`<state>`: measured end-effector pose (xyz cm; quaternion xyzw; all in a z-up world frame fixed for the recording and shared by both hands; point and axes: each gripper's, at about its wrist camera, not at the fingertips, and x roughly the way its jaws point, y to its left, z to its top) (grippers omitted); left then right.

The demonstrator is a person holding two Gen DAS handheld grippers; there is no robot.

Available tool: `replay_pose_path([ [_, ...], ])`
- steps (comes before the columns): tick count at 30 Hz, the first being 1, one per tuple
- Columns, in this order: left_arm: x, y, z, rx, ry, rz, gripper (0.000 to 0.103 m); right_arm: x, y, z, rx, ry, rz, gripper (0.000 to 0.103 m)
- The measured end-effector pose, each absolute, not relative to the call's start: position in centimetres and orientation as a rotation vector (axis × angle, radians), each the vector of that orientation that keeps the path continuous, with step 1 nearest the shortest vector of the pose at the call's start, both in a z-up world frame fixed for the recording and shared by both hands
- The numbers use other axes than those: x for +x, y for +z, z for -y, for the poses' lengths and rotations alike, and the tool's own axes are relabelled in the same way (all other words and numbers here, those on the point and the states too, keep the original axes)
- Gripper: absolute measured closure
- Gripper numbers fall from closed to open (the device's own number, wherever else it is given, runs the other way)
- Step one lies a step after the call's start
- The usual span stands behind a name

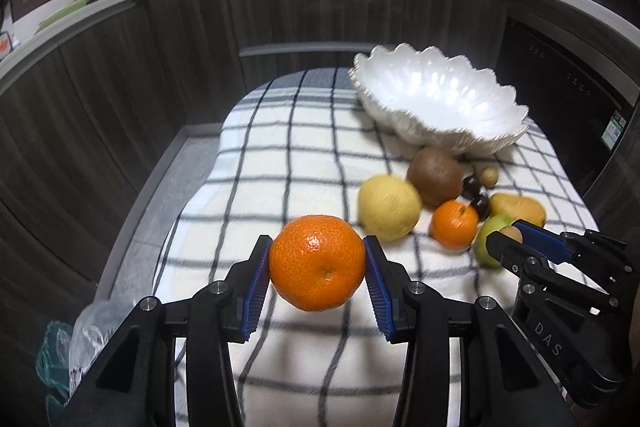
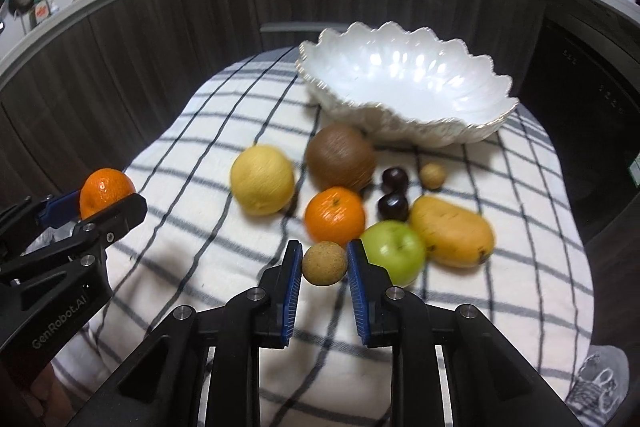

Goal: Organize fruits
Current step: 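Lift the mandarin with the left tool while the right tool grasps the small yellow fruit, then carry the mandarin and small fruit over the white bowl and release both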

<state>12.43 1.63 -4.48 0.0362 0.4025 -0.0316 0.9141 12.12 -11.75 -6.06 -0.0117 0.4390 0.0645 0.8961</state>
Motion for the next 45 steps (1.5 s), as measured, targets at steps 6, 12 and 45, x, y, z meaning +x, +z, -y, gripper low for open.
replay_pose_path([
  [6,14.7,-2.0,1.0,0.088,-0.12,-0.766,0.058,13.6,-4.3,14.2,-0.001,0.098,-0.862,0.079],
  [12,17.8,0.4,3.7,0.101,-0.175,-0.695,0.058,16.3,-2.0,17.5,0.009,0.046,-0.812,0.079],
  [45,31.3,-4.3,8.5,0.108,-0.292,-0.821,0.058,28.2,-4.6,23.3,0.051,-0.021,-0.899,0.079],
])
